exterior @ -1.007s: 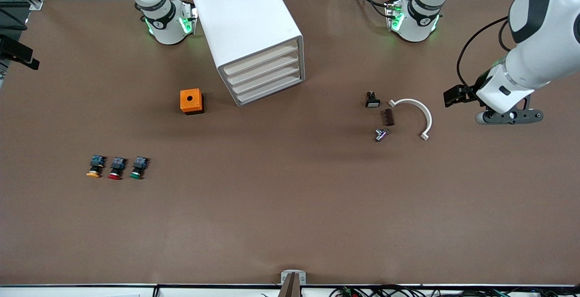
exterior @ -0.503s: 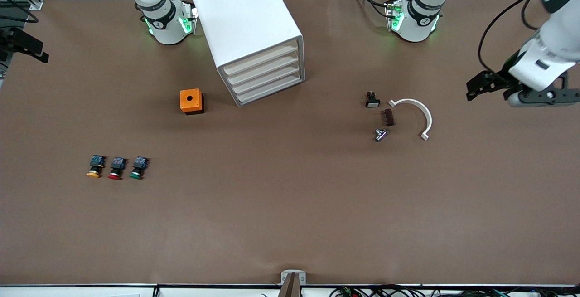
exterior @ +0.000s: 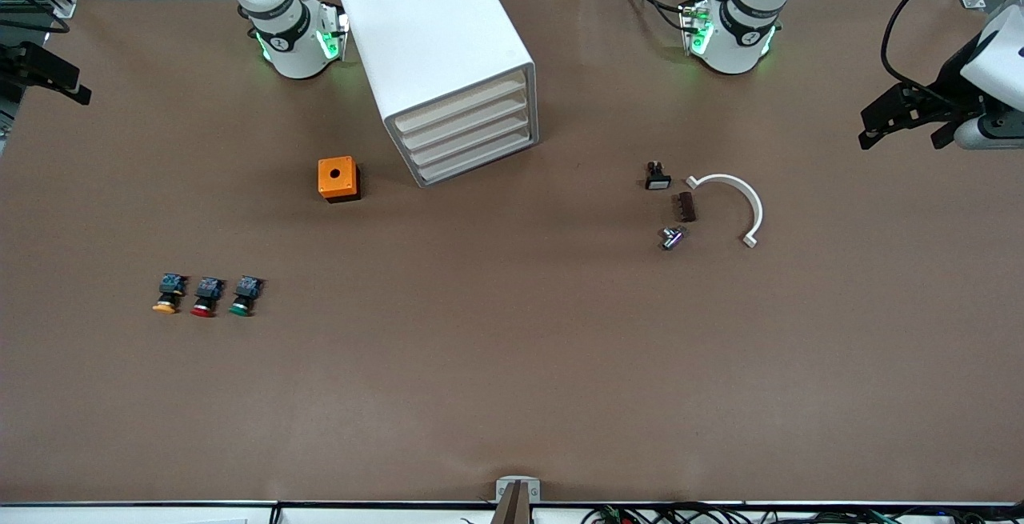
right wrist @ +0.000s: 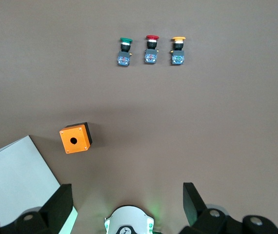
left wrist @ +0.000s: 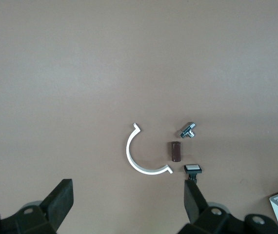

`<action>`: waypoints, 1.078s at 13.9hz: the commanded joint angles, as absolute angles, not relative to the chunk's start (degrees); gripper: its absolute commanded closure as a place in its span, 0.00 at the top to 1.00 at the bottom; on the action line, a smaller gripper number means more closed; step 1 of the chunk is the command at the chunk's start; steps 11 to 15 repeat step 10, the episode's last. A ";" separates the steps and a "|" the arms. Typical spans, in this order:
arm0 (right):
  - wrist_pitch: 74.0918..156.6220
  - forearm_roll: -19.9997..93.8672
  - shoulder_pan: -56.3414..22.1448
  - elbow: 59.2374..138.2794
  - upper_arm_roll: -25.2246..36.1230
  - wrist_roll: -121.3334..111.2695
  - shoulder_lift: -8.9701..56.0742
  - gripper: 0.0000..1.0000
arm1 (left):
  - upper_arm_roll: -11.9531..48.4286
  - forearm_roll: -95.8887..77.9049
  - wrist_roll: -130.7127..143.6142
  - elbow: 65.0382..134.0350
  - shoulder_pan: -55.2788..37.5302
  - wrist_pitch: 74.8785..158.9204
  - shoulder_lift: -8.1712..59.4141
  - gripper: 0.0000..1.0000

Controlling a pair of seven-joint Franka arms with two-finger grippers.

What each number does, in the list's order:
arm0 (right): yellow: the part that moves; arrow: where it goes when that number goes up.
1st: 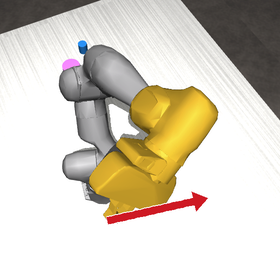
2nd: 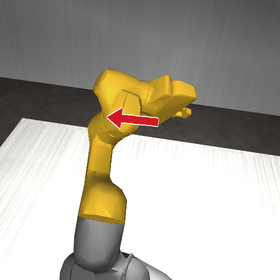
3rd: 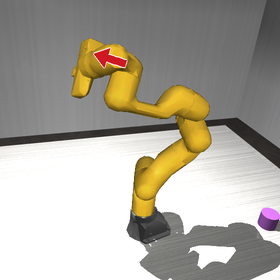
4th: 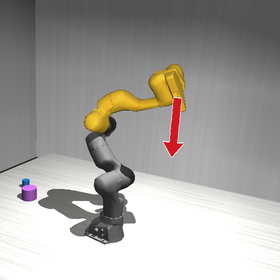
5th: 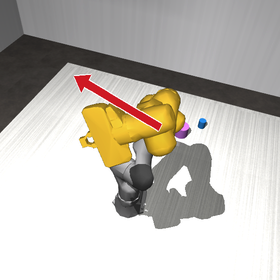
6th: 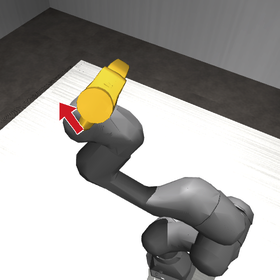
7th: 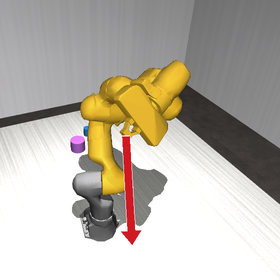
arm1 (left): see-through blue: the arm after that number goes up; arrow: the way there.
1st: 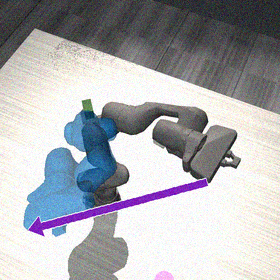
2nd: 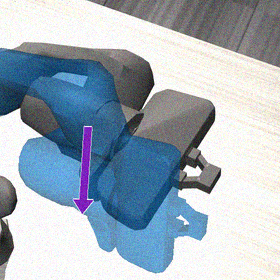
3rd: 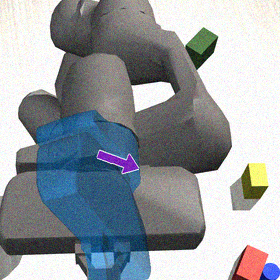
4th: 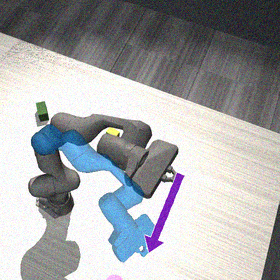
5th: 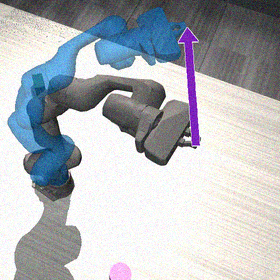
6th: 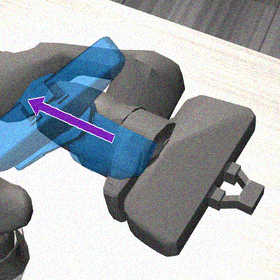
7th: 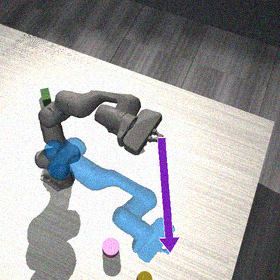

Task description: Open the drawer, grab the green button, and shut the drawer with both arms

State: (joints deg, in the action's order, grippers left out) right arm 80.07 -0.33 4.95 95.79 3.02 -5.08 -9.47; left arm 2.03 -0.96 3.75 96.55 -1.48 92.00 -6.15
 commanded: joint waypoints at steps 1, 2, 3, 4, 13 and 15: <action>81.12 0.62 5.01 97.38 3.25 -5.01 -11.16 1.00 | 2.11 -0.09 3.16 94.05 -1.32 89.83 -4.92 1.00; 81.21 0.62 5.10 97.38 3.25 -5.01 -11.08 1.00 | 2.11 0.00 3.16 93.96 -1.32 89.39 -4.83 1.00; 81.56 0.70 5.10 97.38 3.25 -4.92 -11.07 1.00 | 2.11 0.00 3.08 93.87 -1.32 89.30 -4.83 1.00; 82.00 0.70 5.10 97.38 3.25 -4.92 -11.07 1.00 | 2.11 0.00 3.16 93.87 -1.32 89.21 -4.66 1.00; 83.50 2.55 5.10 97.38 3.16 -4.05 -11.25 1.00 | 2.11 0.18 3.25 93.60 -1.49 89.21 -4.31 1.00; 83.50 2.55 5.10 97.38 3.16 -4.05 -11.25 1.00 | 2.11 0.18 3.25 93.60 -1.49 89.21 -4.31 1.00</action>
